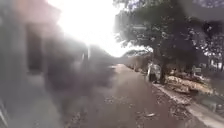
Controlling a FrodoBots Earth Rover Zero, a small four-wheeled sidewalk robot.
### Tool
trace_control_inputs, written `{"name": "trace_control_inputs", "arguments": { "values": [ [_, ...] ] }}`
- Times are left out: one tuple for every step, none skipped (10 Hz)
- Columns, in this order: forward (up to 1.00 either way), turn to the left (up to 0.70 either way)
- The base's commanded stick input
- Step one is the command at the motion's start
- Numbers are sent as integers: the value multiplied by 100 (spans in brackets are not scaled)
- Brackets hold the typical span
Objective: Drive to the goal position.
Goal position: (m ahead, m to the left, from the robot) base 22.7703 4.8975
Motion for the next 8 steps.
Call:
{"name": "trace_control_inputs", "arguments": {
  "values": [
    [100,0],
    [100,0],
    [100,0],
    [100,0],
    [100,0],
    [100,0],
    [100,0],
    [100,0]
  ]
}}
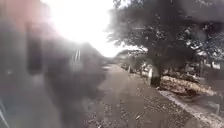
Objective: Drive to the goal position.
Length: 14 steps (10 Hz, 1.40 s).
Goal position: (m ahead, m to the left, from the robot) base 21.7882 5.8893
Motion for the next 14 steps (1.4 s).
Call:
{"name": "trace_control_inputs", "arguments": {
  "values": [
    [100,0],
    [100,0],
    [100,0],
    [100,0],
    [100,0],
    [100,0],
    [100,0],
    [100,2],
    [100,12],
    [100,23],
    [100,0],
    [100,0],
    [100,0],
    [100,0]
  ]
}}
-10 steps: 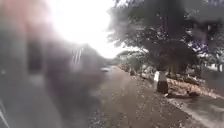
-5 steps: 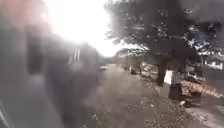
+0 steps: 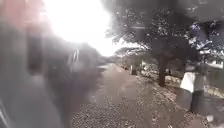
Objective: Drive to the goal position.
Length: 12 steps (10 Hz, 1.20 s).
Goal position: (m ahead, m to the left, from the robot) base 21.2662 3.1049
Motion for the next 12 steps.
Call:
{"name": "trace_control_inputs", "arguments": {
  "values": [
    [100,0],
    [100,18],
    [100,6],
    [100,0],
    [100,0],
    [100,0],
    [100,0],
    [100,0],
    [100,6],
    [100,17],
    [100,26],
    [100,15]
  ]
}}
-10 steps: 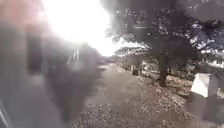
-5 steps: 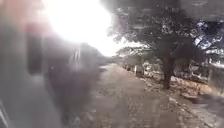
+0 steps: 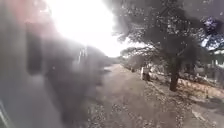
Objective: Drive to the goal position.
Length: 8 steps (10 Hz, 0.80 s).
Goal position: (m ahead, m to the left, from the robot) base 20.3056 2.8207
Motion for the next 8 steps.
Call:
{"name": "trace_control_inputs", "arguments": {
  "values": [
    [100,3],
    [100,0],
    [100,0],
    [100,0],
    [100,0],
    [100,0],
    [100,0],
    [100,0]
  ]
}}
